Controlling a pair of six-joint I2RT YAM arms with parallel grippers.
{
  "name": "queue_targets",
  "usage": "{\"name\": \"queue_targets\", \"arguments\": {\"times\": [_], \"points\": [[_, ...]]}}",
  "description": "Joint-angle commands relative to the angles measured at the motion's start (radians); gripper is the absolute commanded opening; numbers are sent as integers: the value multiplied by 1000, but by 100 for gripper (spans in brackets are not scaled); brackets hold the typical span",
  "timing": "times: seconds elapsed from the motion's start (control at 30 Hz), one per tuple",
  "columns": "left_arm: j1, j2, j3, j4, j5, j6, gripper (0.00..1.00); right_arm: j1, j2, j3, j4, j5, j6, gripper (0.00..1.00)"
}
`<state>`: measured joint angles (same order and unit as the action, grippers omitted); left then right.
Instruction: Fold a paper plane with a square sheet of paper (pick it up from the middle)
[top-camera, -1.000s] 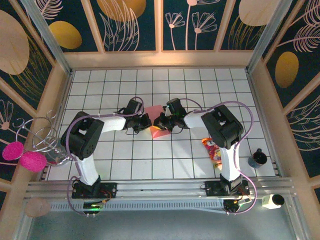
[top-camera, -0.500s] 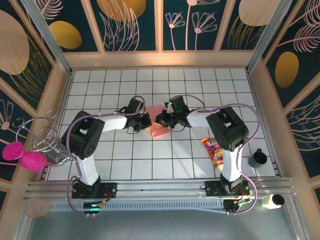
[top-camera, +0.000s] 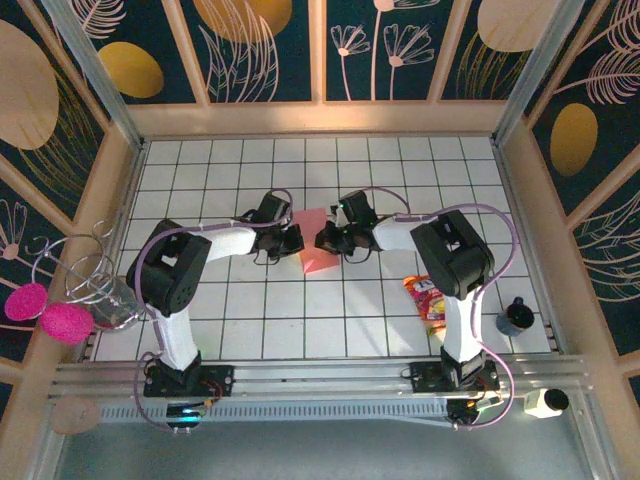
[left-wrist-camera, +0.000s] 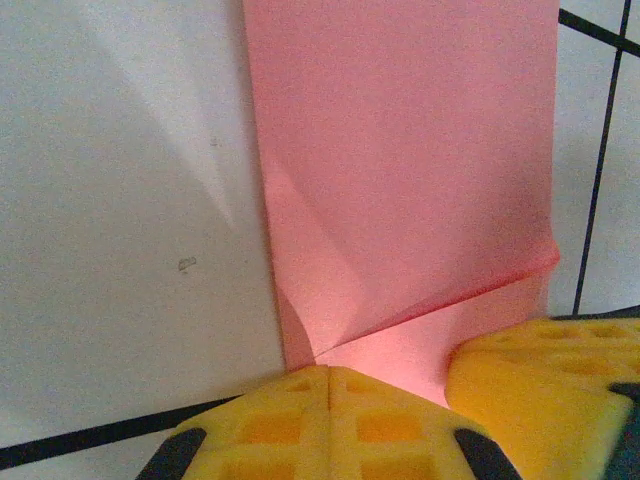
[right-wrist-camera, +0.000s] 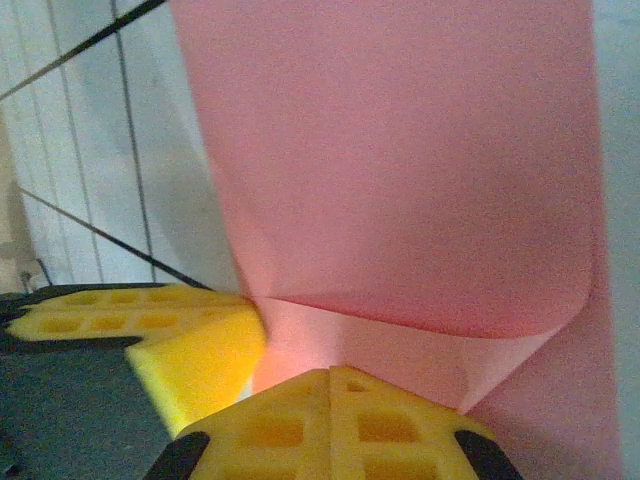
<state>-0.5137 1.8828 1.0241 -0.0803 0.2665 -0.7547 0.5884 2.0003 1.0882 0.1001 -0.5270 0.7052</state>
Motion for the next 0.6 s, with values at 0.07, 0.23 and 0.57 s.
{"name": "queue_targets", "arguments": {"times": [0.07,0.23,0.57], "points": [[0,38,22,-99,-44,53,0,-11,35,4,-54,44,-15,0],[0,-17,50,-83,-9,58,0,2,25,-41,-62,68,58,0],[-21,-248,-136,74,71,-104,7,36,10,-63,-70,129,232,0]]}}
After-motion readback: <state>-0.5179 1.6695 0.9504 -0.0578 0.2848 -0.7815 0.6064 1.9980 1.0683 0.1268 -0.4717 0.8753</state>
